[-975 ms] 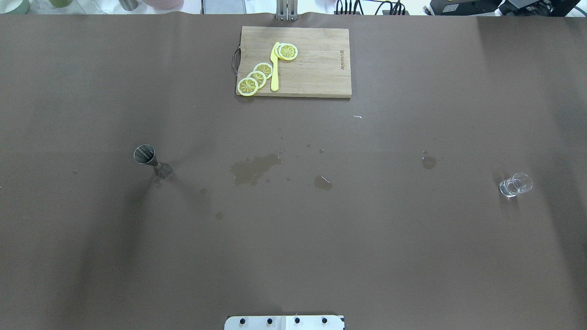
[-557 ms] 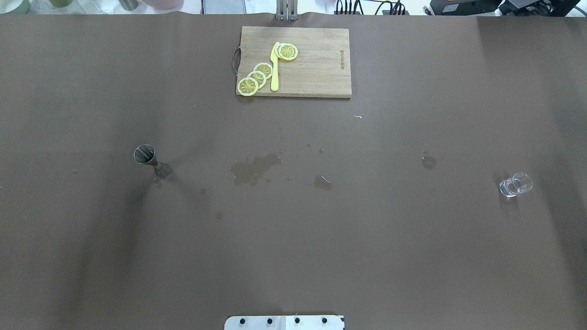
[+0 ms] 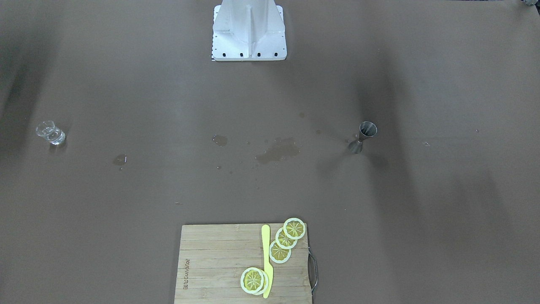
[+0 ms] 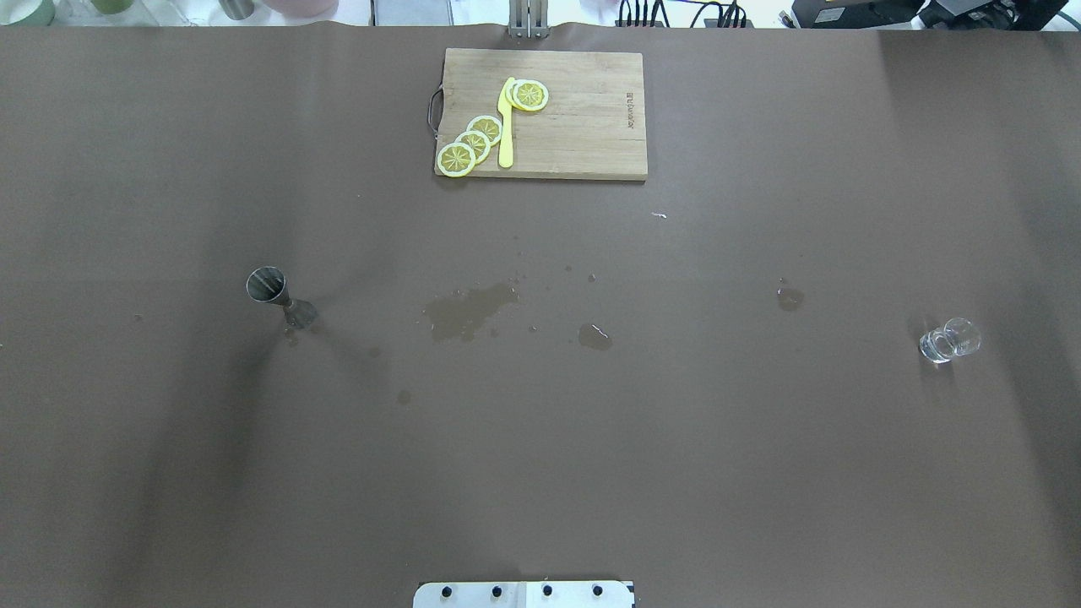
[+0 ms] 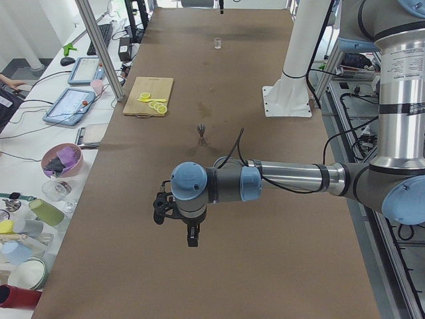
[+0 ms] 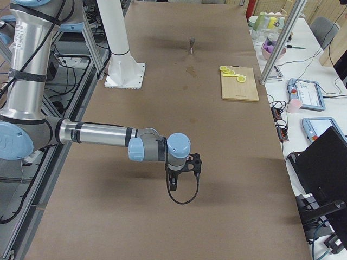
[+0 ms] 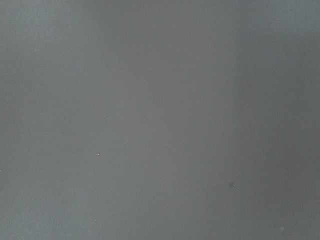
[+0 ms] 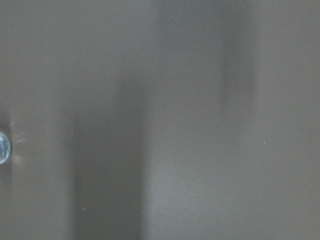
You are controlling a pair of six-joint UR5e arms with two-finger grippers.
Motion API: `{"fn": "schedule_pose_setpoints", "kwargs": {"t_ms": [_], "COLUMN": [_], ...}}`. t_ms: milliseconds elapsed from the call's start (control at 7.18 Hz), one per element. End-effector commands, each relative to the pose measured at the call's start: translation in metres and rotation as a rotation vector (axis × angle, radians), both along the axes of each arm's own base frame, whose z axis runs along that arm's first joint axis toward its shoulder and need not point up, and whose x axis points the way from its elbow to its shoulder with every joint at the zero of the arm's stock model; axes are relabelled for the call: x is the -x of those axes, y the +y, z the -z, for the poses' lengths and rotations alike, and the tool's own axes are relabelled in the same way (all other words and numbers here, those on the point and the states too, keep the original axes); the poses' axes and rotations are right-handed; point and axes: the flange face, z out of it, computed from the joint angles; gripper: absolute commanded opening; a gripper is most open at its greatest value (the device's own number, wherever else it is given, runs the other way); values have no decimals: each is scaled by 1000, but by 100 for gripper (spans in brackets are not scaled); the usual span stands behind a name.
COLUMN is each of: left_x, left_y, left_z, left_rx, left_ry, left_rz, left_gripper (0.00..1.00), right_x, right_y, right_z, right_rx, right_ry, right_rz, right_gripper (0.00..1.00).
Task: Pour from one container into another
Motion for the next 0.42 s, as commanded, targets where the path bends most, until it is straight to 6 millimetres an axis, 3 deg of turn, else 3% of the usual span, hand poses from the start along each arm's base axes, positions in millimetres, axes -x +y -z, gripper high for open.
{"fn": "schedule_pose_setpoints", "kwargs": {"t_ms": [0, 278], "left_x": [0, 1], "left_y": [-1, -3], "left_z": [0, 1], "left_rx": [-2, -4], "left_ry": [1, -4], "left_rz": [0, 0], "left_gripper": [98, 98], "right_x": [0, 0], "right_y": [-1, -1], "right_z": [1, 1], "right_rx": [-2, -2], "right_ry": [-2, -2], "right_rz": [0, 0], "right_gripper": [100, 100]}}
